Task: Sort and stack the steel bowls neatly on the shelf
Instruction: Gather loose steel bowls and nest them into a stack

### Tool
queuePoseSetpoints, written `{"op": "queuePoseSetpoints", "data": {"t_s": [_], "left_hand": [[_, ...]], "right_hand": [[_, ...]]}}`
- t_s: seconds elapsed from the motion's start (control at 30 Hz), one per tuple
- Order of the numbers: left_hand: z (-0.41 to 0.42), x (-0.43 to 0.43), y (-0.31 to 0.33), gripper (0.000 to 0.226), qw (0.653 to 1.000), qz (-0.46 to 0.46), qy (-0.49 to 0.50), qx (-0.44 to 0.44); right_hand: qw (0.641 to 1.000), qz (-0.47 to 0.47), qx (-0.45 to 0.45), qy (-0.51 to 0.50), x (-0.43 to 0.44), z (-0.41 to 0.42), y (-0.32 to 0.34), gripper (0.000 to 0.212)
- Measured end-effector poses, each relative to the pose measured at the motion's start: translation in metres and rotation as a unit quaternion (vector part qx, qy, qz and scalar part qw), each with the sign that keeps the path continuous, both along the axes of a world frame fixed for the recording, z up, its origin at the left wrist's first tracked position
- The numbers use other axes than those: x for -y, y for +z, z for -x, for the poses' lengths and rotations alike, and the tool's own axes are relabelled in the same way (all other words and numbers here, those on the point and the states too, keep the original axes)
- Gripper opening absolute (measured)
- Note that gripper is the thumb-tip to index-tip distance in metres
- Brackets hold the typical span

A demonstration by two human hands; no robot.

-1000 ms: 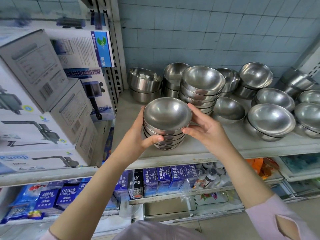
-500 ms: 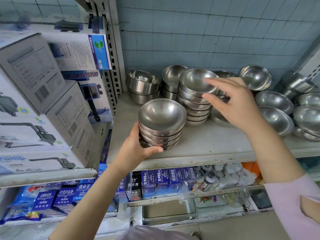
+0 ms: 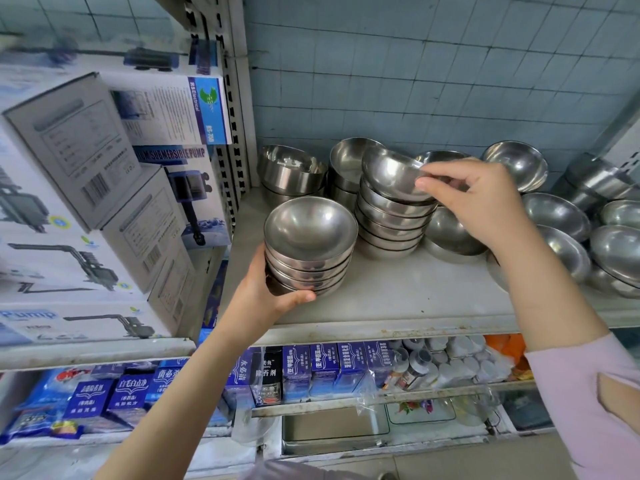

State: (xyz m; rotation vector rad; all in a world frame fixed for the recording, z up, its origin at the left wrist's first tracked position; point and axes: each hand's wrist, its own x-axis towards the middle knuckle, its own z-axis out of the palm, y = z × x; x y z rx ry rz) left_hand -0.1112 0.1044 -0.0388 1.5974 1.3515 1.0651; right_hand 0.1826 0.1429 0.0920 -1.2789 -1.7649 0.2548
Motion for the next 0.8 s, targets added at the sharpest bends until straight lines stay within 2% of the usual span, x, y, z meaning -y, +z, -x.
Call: {"op": "queuePoseSetpoints", "data": {"t_s": [0.17, 0.27, 0.43, 0.8], "left_hand": [[0.001, 0.0, 0.001, 0.1, 1.0, 0.006, -0.018, 0.022], [0.001, 0.001, -0.001, 0.097, 0.999, 0.004, -0.024, 0.031], [0.003, -0.001, -0.004, 0.102, 0.999, -0.001, -0.037, 0.037], [0.004, 0.001, -0.003, 0.103, 0.999, 0.009, -0.033, 0.024]], "right_hand": [[0.994, -0.084, 0.029, 0.062, 0.017, 0.024, 0.01, 0.009], [0.986, -0.102, 0.068, 0.113, 0.025, 0.053, 0.004, 0.015], [0.977, -0.085, 0.122, 0.15, 0.03, 0.075, -0.028, 0.018], [0.978, -0.078, 0.131, 0.143, 0.033, 0.079, -0.049, 0.012]]}}
